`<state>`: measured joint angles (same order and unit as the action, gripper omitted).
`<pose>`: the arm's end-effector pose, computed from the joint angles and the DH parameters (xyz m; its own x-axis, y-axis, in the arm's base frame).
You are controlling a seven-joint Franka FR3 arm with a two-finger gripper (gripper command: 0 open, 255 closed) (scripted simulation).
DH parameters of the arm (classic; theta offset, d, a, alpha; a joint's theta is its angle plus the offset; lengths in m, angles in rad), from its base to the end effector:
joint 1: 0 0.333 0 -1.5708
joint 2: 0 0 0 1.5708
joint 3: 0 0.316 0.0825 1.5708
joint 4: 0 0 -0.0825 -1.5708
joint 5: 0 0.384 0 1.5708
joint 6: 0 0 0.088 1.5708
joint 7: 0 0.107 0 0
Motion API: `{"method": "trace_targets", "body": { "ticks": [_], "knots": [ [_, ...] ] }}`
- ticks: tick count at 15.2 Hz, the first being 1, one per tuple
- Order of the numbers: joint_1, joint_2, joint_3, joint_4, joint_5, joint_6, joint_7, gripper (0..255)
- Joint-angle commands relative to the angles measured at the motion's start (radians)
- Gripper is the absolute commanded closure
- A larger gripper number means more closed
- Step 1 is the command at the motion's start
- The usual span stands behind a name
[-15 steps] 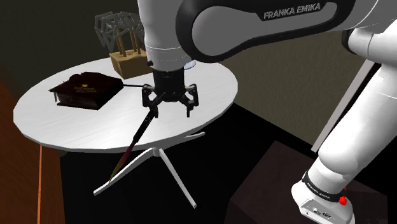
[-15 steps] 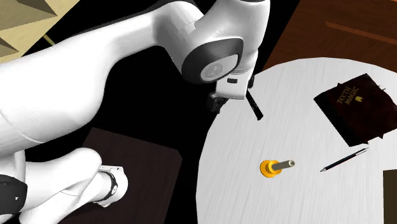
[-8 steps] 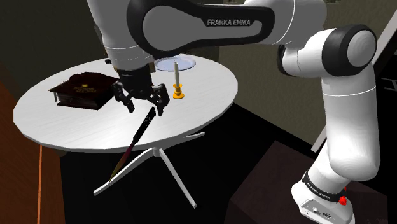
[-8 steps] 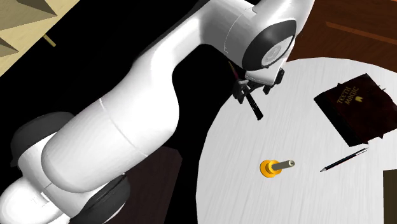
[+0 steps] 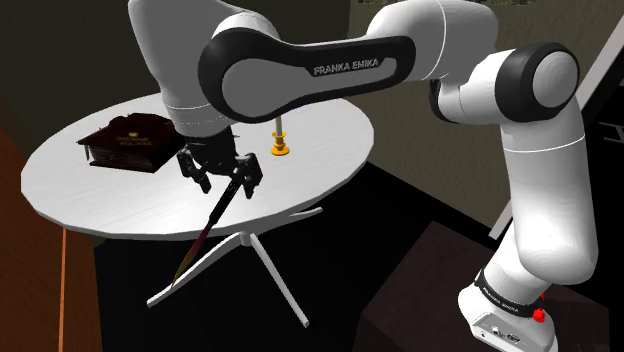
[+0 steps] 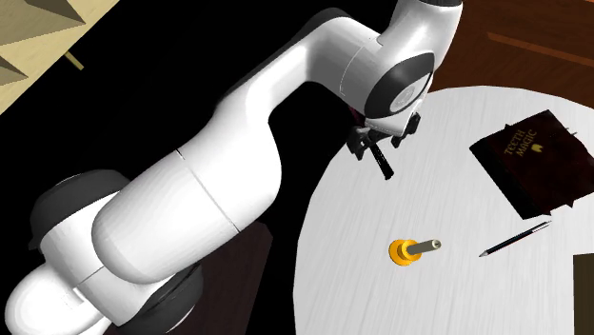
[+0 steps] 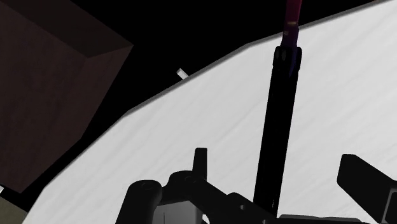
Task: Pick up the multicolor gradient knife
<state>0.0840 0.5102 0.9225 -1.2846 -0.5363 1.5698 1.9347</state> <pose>0.5013 0.4393 0.5371 0.5533 -0.8211 0.1401 -0.8282 -0.5603 -0.0132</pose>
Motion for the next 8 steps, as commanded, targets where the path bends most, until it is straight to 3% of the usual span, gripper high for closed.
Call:
{"method": "trace_targets", "body": {
  "ticks": [1,2,8],
  "knots": [
    [-0.003,-0.002,0.001,-0.01,0.001,0.008,0.003,0],
    [-0.003,-0.001,0.001,-0.011,0.0,0.009,0.003,255],
    [-0.003,-0.001,0.001,-0.01,0.0,0.009,0.003,255]
  ]
}}
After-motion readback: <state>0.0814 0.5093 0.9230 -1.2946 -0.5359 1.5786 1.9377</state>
